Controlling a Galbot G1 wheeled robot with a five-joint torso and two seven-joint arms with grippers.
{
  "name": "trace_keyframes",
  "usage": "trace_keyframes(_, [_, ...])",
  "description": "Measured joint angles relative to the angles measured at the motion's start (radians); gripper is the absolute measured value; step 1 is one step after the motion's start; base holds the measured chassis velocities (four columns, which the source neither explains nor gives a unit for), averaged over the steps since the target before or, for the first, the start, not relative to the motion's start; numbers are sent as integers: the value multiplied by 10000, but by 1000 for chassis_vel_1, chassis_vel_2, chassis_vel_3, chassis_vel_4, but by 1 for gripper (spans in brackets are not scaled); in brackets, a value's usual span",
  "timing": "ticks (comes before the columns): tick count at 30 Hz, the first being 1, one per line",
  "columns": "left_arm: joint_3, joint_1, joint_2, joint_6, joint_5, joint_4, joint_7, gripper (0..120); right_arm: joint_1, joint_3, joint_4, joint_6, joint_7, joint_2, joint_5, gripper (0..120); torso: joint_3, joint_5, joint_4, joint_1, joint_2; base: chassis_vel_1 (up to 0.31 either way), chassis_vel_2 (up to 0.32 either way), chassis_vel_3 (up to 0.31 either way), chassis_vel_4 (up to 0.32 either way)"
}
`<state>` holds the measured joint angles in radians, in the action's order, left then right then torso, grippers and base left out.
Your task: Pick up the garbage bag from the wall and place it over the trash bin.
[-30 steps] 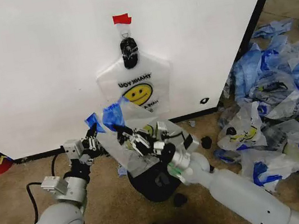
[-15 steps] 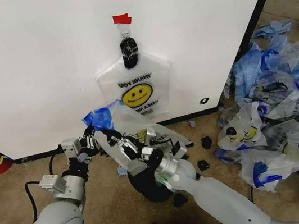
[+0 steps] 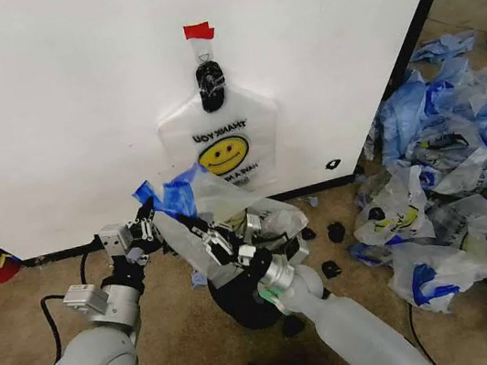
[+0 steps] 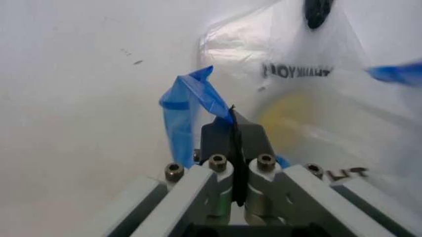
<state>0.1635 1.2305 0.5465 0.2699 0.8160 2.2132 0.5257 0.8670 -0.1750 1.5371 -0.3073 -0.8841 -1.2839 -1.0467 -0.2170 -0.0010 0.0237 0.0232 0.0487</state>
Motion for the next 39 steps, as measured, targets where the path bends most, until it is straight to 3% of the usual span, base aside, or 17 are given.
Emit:
trace_keyframes(2, [-3,-23,-84,-1,12,10,-12,0,-31,-338,276,4,132,809,-103,0,-2,1,-1,1,-1,0,0,0,0])
trace_keyframes(9, [-14,56,-25,-2,-5,85,-34,0,-211,-850,1071,47,383,2114,-542,0,-3,2,-1,2,-1,0,0,0,0])
trace_keyframes(28, [17,766,20,-158,-34,573,48,0,-822,-845,2452,244,1110,2566,-1604,0,-3,1,-1,1,-1,0,0,0,0])
trace_keyframes(39, [-178,1017,447,-88,-507,134,-24,0,-422,-758,2837,252,1230,2841,-1858,0,-3,0,-1,2,-1,0,0,0,0])
